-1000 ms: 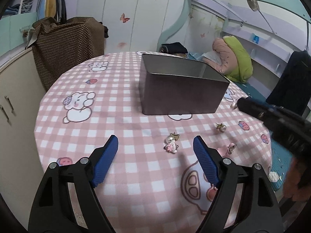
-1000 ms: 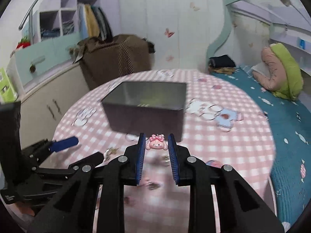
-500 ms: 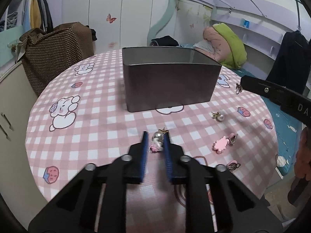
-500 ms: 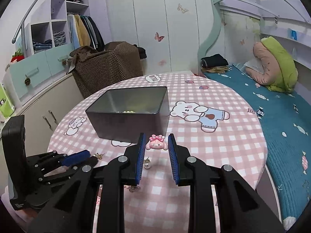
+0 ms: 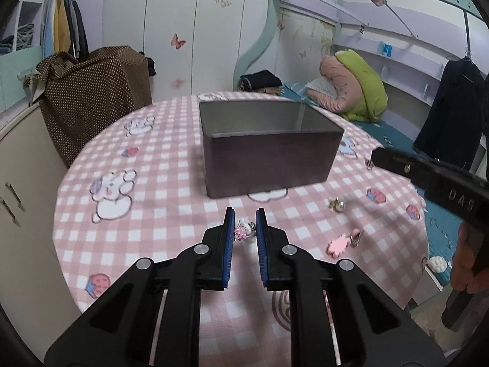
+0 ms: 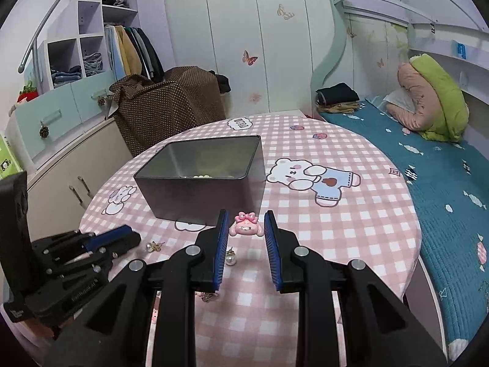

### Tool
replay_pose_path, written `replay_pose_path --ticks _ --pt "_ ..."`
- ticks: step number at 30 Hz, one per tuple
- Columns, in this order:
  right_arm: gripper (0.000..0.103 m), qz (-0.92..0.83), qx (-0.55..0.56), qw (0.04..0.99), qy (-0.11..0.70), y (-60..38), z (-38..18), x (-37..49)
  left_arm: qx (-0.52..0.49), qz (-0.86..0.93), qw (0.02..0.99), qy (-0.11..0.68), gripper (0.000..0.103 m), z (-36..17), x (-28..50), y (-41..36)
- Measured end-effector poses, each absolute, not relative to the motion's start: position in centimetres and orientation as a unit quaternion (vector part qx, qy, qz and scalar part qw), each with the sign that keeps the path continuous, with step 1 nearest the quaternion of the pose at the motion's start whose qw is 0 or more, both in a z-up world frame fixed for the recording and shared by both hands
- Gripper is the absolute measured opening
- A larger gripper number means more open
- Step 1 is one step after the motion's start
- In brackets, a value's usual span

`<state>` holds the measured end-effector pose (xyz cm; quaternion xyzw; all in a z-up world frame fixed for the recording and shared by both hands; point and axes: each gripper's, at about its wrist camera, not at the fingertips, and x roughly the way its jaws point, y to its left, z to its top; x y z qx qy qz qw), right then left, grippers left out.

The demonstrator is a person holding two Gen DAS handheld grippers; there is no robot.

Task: Organize jewelry
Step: 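Carry both charms into the grey box and open both grippers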

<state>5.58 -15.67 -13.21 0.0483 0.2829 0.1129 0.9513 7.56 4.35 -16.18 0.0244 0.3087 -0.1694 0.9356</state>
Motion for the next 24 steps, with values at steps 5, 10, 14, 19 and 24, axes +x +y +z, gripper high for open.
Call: replay_pose_path --ticks 5,10,14,19,24 --pt "0.023 0.115 0.047 0.952 0.279 -15.6 -12.8 5.6 0.021 -0.164 0.941 0.297 0.015 -15.2 7.7 4.4" --pt "0.023 0.118 0.042 0.955 0.267 -15.5 -12.1 5.8 0.021 -0.161 0.946 0.280 0.015 -14.0 8.0 4.0" --pt "0.023 0.120 0.034 0.959 0.254 -15.3 -11.0 6.4 0.020 -0.166 0.950 0.263 0.015 -12.6 8.3 3.7" --pt "0.023 0.123 0.028 0.965 0.232 -15.2 -9.5 7.4 0.022 -0.171 0.955 0.241 0.015 -10.8 9.0 2.9" --pt "0.023 0.131 0.017 0.968 0.216 -14.4 -8.4 8.6 0.020 -0.172 0.958 0.226 0.015 -9.6 10.1 2.3"
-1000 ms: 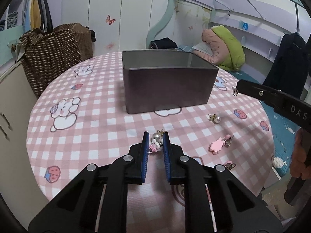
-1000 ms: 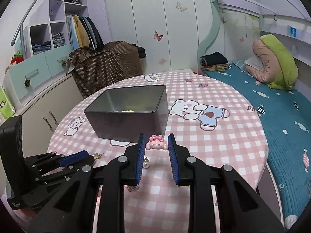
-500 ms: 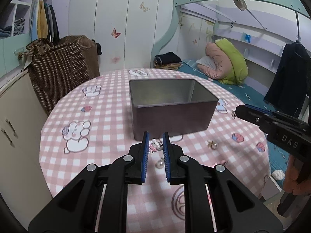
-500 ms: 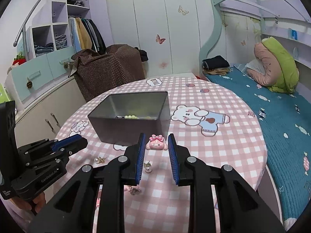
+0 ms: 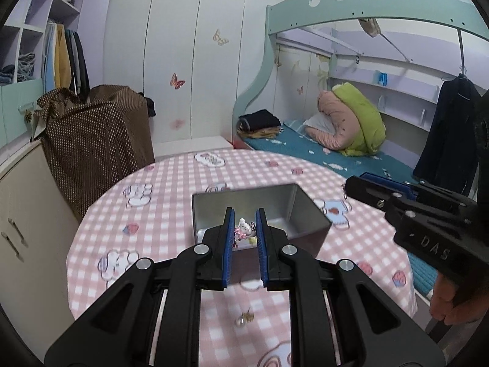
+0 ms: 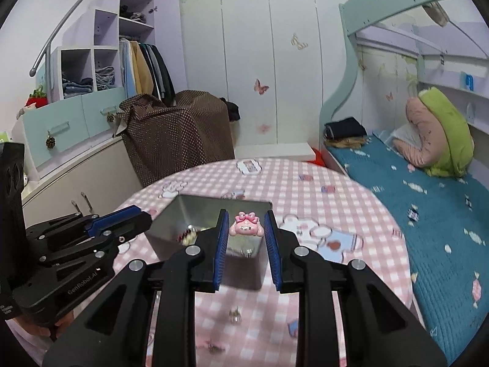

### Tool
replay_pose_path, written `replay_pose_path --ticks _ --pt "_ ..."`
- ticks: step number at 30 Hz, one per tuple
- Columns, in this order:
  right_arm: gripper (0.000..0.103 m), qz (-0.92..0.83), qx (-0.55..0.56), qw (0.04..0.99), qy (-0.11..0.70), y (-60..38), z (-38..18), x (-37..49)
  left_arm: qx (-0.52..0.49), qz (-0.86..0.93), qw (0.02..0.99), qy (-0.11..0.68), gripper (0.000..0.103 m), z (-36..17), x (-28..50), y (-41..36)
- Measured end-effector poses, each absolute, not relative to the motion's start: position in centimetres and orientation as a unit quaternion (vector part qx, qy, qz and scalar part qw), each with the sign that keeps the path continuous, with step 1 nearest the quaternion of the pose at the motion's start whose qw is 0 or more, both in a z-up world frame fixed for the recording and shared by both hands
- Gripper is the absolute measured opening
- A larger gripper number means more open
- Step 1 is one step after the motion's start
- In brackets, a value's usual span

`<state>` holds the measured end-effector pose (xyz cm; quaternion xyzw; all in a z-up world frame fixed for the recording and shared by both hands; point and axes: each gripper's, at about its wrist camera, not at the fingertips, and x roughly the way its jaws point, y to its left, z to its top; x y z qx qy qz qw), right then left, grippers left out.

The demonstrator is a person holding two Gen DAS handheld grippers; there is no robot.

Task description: Organize jewelry

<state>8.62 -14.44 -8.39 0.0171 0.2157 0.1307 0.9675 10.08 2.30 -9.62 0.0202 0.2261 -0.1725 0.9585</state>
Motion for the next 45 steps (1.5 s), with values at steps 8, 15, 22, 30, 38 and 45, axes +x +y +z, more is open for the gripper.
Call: replay_pose_path --ticks 8,15,22,30,38,45 --pt "0.023 0.144 0.015 0.963 0.229 -13.4 -9.0 10.9 0.011 -0.167 0.959 0.228 0.015 -9.1 12.0 1.8" --pt "0.023 0.154 0.014 0.954 0.257 -12.8 -10.3 12.4 0.001 -0.161 0.954 0.255 0.015 -10.1 13.8 1.9" --pt "0.031 0.159 0.018 0.953 0.259 -13.2 -10.3 12.7 0.000 -0.154 0.953 0.261 0.022 -10.3 14.4 2.0" --pt "0.065 0.116 0.031 0.959 0.259 -15.0 -10.4 12.8 -0.001 -0.139 0.955 0.262 0.059 -10.5 14.4 2.6" --pt "0.077 0.099 0.028 0.962 0.253 -15.6 -10.4 12.4 -0.003 -0.136 0.954 0.266 0.069 -10.6 14.1 2.8" --pt "0.082 0.093 0.027 0.963 0.253 -15.7 -10.3 11.8 0.000 -0.138 0.955 0.261 0.076 -10.4 13.3 3.0"
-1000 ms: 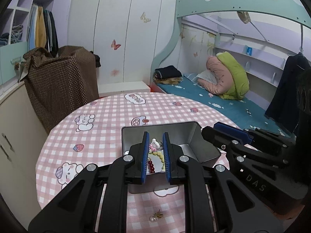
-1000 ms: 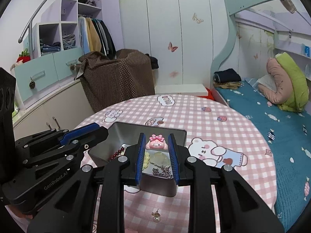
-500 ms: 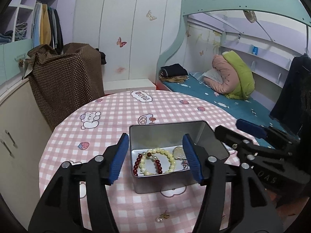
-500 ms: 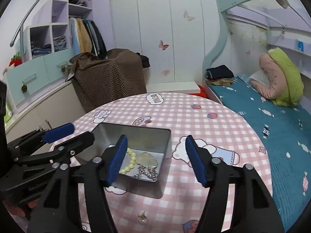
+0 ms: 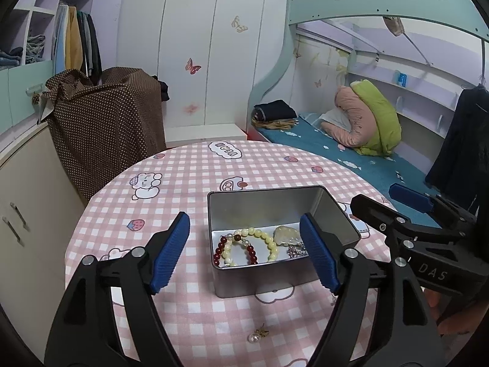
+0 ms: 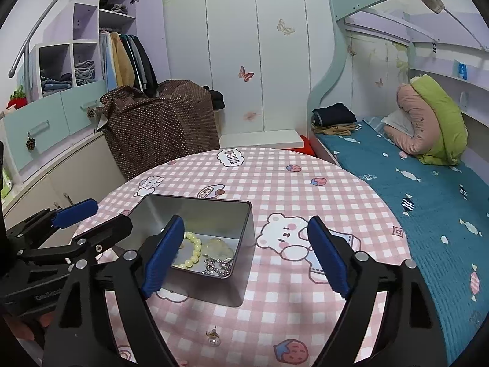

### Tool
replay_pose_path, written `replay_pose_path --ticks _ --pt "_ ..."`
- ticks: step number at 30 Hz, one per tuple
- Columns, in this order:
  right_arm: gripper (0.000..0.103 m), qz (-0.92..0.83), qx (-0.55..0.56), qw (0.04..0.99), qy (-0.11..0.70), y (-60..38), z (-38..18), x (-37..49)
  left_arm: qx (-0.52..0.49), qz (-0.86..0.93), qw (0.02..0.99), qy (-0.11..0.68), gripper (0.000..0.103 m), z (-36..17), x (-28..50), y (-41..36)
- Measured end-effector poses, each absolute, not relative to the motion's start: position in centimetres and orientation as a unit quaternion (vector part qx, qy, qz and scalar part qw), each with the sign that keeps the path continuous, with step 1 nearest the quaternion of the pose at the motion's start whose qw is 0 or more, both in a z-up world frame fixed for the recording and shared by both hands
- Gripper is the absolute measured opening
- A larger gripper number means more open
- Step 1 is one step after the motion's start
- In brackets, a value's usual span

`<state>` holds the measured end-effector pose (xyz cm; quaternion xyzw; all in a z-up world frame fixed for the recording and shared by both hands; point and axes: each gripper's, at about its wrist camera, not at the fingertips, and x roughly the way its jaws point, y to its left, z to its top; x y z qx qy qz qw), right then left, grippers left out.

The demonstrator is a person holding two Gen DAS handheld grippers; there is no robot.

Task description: Organize jewelry

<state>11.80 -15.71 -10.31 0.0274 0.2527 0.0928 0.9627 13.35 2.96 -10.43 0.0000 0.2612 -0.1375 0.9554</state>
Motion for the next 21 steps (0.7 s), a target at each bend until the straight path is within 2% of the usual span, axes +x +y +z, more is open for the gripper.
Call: replay_pose_path --ticks 3,13,21 --pt "0.083 0.091 0.029 0.963 0.251 -15.9 -10.2 11.4 0.000 -0.135 0.956 0.262 0.077 -10.4 13.0 3.1" --pt "0.088 0.071 0.022 0.965 0.253 -16.6 -10.3 9.1 -0.005 -0.125 0.955 0.269 0.089 -10.9 10.9 4.4" --pt "0.089 0.071 0.020 0.959 0.272 -17.0 -11.5 6.8 -0.006 -0.117 0.949 0.293 0.090 -12.3 8.9 5.8"
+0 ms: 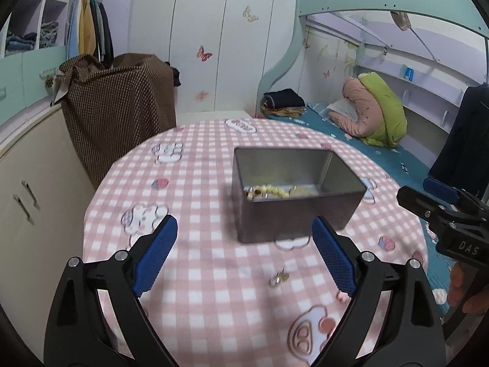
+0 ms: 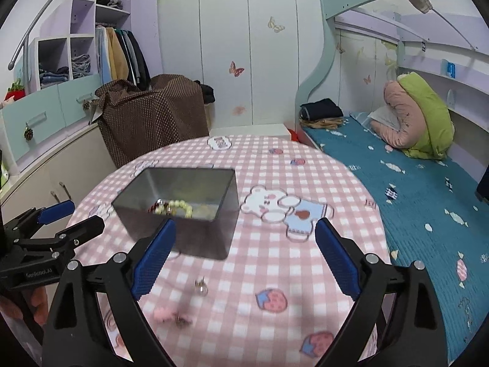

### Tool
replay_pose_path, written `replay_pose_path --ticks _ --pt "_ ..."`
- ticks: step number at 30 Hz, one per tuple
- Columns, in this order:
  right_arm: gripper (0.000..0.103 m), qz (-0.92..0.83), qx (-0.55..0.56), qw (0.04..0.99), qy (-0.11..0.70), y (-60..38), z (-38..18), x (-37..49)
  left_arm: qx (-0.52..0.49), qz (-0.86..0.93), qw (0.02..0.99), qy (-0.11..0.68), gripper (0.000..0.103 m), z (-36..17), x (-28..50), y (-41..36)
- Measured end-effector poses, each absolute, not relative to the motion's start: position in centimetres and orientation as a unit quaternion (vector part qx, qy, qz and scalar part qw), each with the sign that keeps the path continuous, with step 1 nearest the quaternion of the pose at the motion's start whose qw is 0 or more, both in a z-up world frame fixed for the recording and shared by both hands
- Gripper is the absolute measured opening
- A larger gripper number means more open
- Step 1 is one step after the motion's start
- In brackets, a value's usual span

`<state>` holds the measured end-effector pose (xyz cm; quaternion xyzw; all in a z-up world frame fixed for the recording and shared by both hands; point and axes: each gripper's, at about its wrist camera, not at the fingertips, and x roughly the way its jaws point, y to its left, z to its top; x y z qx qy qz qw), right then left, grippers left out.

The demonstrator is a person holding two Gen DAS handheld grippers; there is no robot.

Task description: Organize jewelry

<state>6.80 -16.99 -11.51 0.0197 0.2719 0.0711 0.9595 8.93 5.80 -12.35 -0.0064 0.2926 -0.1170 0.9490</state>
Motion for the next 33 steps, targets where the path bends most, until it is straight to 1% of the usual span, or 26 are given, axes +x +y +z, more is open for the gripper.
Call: replay_pose_path --ticks 11,13,18,19,21,22,24,27,28,29,30,31,33 --pt "0.088 0.090 0.008 0.943 0.320 -15.3 -14.7 6.4 -0.012 -0.116 0.938 0.327 0.090 -14.7 7.9 6.6" --pt "0.086 0.090 0.004 0.943 0.321 -15.0 -14.9 6.4 -0.012 -0.120 0.937 0.329 0.090 -15.0 7.8 6.5" --pt "0.072 0.101 0.001 0.936 0.337 -14.3 -15.7 6.9 -0.019 -0.130 0.934 0.333 0.090 -15.4 8.0 6.4" --pt "0.071 0.103 -0.001 0.935 0.339 -14.2 -15.8 6.9 -0.019 -0.133 0.933 0.334 0.090 -15.5 8.0 6.3" --pt "0.064 0.108 -0.004 0.932 0.345 -13.9 -16.1 7.1 -0.016 -0.139 0.932 0.334 0.090 -15.6 8.0 6.2" --pt "0.062 0.111 -0.005 0.931 0.348 -13.8 -16.3 7.2 -0.014 -0.141 0.932 0.334 0.090 -15.7 8.0 6.1" --pt "0.054 0.115 -0.006 0.929 0.352 -13.6 -16.4 7.5 -0.011 -0.147 0.931 0.335 0.089 -15.8 8.1 5.9" --pt "0.044 0.126 -0.013 0.926 0.357 -13.1 -16.8 7.9 -0.010 -0.154 0.929 0.336 0.089 -15.9 8.2 5.7" --pt "0.043 0.128 -0.014 0.924 0.360 -12.9 -16.9 8.0 -0.010 -0.155 0.929 0.335 0.089 -16.0 8.2 5.6" --pt "0.037 0.132 -0.014 0.921 0.366 -12.8 -17.2 8.2 -0.009 -0.157 0.929 0.335 0.085 -16.0 8.2 5.5" --pt "0.028 0.135 -0.014 0.919 0.371 -12.7 -17.4 8.3 -0.008 -0.158 0.928 0.336 0.082 -16.0 8.3 5.4" --pt "0.026 0.133 -0.016 0.920 0.369 -12.7 -17.4 8.3 -0.007 -0.160 0.927 0.339 0.081 -16.1 8.4 5.3" --pt "0.019 0.135 -0.019 0.920 0.368 -12.6 -17.5 8.3 -0.006 -0.159 0.926 0.341 0.079 -16.3 8.5 5.2"
